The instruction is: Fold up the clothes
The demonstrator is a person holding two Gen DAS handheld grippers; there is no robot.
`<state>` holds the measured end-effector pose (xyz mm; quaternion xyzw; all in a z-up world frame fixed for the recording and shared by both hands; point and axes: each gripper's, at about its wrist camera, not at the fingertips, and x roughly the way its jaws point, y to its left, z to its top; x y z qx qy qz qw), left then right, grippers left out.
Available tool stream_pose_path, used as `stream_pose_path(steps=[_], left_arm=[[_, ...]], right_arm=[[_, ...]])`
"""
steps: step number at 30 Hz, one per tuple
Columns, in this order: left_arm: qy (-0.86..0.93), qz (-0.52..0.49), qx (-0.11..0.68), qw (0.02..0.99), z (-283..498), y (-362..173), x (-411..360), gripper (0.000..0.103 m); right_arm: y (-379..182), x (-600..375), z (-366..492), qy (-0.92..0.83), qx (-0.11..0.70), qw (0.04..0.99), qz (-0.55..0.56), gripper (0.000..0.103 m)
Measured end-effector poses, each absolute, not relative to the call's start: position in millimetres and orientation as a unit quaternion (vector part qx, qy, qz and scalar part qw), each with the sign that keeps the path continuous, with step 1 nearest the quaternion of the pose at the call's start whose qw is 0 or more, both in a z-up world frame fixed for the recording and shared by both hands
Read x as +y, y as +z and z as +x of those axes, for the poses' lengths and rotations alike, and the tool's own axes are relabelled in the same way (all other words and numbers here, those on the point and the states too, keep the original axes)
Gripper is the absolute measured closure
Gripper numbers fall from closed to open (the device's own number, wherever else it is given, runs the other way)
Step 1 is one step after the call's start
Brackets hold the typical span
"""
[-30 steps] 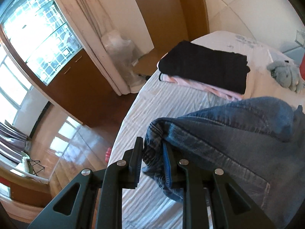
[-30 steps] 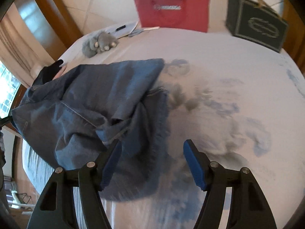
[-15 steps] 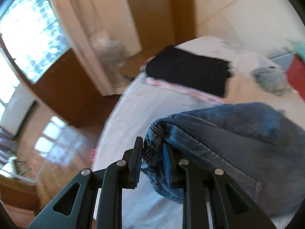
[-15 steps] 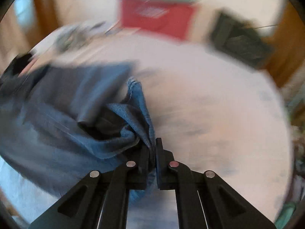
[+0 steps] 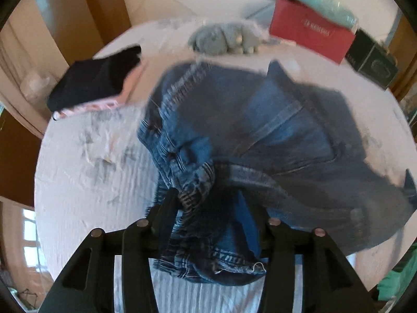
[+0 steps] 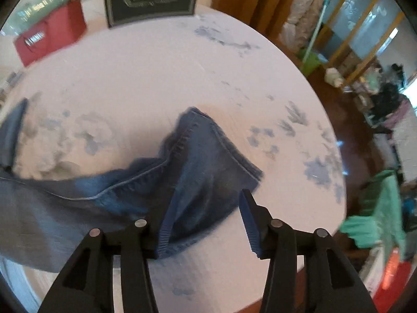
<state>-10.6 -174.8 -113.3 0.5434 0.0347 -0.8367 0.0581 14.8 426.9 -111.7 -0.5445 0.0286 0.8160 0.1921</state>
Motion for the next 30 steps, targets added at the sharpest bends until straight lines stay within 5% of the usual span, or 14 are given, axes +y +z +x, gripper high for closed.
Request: stream_pose_path(steps=[6,13,23,30], left_arm=[[-0.846,0.524,0.05,0.086,-31.7,-104.8,-197.6,0.031],[-0.853,0.503,0.069,0.119,-56.1,-98.5,-223.4,0.03],[-0.823,0.542,0.099,0.14,-83.8,-172.2,-225.9,0.03],[-0.82,0.549,0.077,0.14,-92.9,-189.5,-214.2,0.069]], right_arm=[[-84.6,387.5,-30.9,0.865,0.041,0.09,-0.491,0.043],[-87.4,292.3,-88.7,0.875,0.056,-0.047,-0.478,0.034],[-134.5,175.6,-167.7,0.84,0.043,-0.135,-0.524,0.029],[-171.7,120.2,-189.8,0.806,0.012,-0.158,-0.57,0.028]])
